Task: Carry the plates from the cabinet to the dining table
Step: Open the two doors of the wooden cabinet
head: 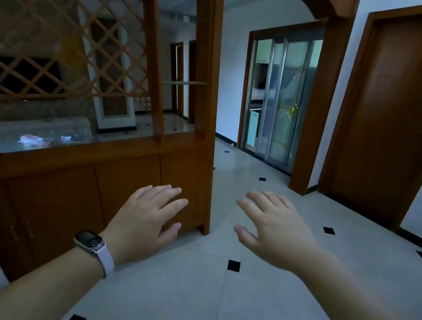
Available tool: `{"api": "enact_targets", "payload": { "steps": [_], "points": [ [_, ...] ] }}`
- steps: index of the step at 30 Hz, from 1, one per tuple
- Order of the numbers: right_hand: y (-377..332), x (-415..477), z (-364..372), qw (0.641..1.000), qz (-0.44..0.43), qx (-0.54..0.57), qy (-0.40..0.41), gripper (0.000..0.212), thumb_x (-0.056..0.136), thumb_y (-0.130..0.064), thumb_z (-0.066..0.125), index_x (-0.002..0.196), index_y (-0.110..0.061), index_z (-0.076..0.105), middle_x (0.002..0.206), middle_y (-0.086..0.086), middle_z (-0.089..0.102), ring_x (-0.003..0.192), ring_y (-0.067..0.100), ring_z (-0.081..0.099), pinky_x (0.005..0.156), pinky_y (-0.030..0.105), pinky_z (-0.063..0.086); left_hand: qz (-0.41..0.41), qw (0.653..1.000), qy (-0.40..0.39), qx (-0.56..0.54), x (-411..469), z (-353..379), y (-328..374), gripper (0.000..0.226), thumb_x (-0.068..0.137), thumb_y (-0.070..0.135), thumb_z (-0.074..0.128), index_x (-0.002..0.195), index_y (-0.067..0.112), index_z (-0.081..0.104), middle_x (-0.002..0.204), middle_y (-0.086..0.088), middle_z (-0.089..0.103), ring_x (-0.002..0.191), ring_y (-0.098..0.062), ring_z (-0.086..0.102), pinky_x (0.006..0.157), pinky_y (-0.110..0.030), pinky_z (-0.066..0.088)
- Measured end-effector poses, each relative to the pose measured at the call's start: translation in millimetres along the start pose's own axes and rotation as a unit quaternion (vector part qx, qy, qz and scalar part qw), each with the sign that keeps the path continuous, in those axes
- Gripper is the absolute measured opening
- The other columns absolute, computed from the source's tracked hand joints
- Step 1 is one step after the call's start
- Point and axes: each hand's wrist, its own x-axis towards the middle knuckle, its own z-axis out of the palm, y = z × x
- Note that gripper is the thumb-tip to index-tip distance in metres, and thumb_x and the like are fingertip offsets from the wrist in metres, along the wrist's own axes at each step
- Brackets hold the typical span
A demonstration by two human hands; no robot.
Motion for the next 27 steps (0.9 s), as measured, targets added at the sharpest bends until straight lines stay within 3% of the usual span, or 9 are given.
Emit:
{"api": "enact_targets", "payload": {
  "steps": [7,19,27],
  "points": [
    [-8,66,44,1.0,-0.012,-0.006,0.016,0.066,0.091,-0.062,0.022,0.143,-0.027,0.041,0.143,-0.003,0.047,0.135,0.018,0.037,0.113,0.034,0.025,-0.008,1.0,-0.003,-0.001,18,47,-60,0.048,0.092,0.047,0.042,0.131,0.023,0.057,0.137,-0.004,0.056,0.129,-0.025,0.049,0.106,-0.046,0.036],
    [-78,259,108,0.999,-0.047,-0.004,-0.002,0.058,0.094,-0.06,0.029,0.141,-0.029,0.042,0.143,-0.004,0.047,0.134,0.017,0.038,0.112,0.036,0.027,-0.066,0.997,-0.021,-0.035,30,135,-239,0.047,0.091,0.046,0.048,0.132,0.025,0.057,0.137,-0.002,0.056,0.128,-0.024,0.049,0.106,-0.045,0.036],
    [-98,329,142,0.998,-0.058,0.002,0.0,0.056,0.093,-0.058,0.035,0.136,-0.026,0.05,0.136,-0.003,0.055,0.129,0.019,0.045,0.107,0.038,0.036,-0.078,0.995,-0.023,-0.058,45,181,-297,0.045,0.09,0.045,0.05,0.129,0.025,0.059,0.136,-0.002,0.057,0.128,-0.024,0.05,0.106,-0.044,0.037]
  ]
}}
